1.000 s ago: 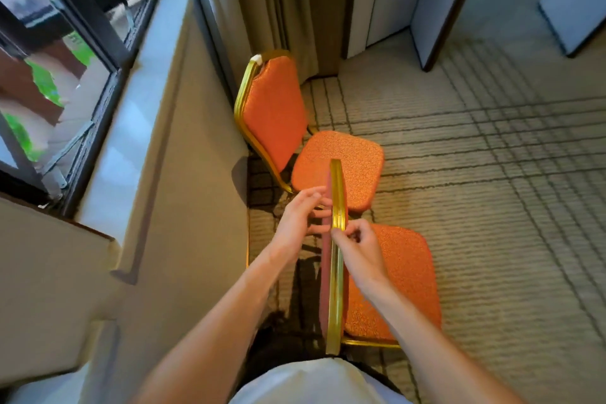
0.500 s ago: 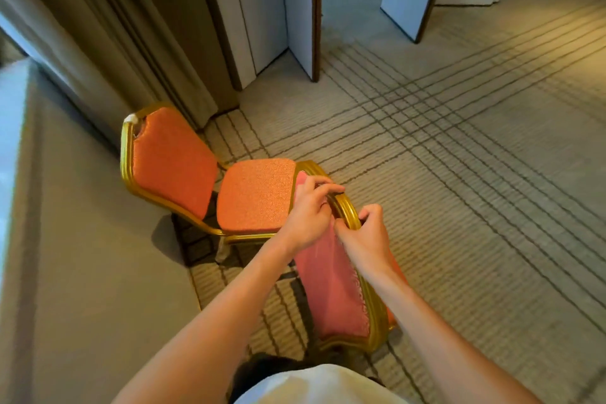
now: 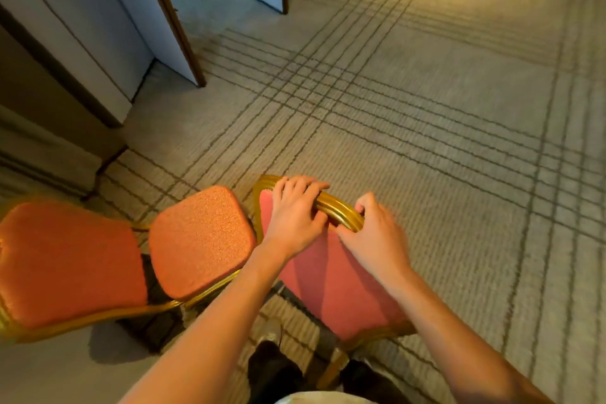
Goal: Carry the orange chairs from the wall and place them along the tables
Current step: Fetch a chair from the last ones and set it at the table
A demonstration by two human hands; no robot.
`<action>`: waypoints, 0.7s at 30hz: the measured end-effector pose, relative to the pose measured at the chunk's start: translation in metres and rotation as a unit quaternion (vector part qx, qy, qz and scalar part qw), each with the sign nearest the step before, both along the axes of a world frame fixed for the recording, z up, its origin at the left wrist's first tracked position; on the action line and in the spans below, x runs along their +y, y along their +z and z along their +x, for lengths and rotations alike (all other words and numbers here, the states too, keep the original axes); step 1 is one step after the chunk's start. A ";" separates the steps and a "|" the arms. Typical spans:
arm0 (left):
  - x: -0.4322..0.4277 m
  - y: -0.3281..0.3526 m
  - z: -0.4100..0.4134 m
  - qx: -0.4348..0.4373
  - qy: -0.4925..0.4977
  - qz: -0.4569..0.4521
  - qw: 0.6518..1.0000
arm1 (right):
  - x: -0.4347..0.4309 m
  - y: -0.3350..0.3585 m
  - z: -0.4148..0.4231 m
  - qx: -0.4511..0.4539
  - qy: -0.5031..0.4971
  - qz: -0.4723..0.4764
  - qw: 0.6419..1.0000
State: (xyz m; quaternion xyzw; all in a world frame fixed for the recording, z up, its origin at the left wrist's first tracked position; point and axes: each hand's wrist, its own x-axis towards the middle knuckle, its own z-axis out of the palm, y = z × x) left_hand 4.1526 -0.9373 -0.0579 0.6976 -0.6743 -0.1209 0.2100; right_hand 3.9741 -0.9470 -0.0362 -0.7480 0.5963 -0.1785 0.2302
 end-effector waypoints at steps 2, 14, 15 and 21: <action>-0.016 -0.001 0.006 -0.031 -0.035 -0.020 0.999 | -0.006 0.003 0.004 0.063 -0.044 0.004 0.997; -0.063 0.005 0.010 -0.090 -0.183 0.050 0.978 | 0.015 -0.004 0.030 0.146 -0.267 -0.076 0.949; -0.062 0.002 0.013 -0.077 -0.186 0.051 0.978 | 0.016 -0.005 0.030 0.146 -0.261 -0.085 0.950; -0.062 0.002 0.010 -0.072 -0.200 0.037 0.976 | 0.018 -0.003 0.022 0.164 -0.265 -0.079 0.947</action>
